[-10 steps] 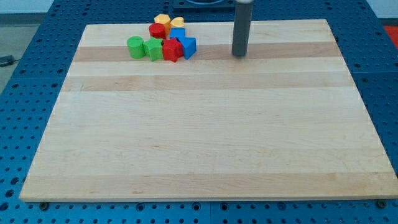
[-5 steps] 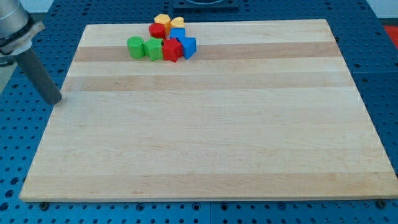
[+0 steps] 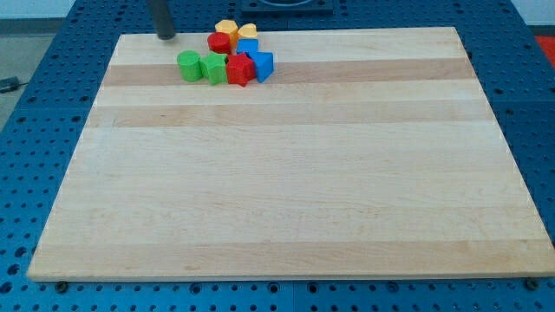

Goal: Push the yellow hexagon into the yellow heart

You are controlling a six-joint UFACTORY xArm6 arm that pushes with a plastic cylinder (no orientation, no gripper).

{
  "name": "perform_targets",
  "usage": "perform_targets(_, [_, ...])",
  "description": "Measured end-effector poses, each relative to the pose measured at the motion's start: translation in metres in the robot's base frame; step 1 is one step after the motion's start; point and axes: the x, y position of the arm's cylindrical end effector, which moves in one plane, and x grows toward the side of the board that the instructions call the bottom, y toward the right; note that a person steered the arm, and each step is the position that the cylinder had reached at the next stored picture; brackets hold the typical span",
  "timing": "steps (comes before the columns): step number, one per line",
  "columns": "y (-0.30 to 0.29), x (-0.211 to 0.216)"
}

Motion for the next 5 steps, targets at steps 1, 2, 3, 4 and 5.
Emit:
perform_targets(1, [0.034, 0.000])
perform_targets(2, [0.050, 0.002])
perform_targets(3, [0.050, 0.002])
perform_targets(4, [0.052, 0.010])
perform_targets(5, [0.058, 0.023])
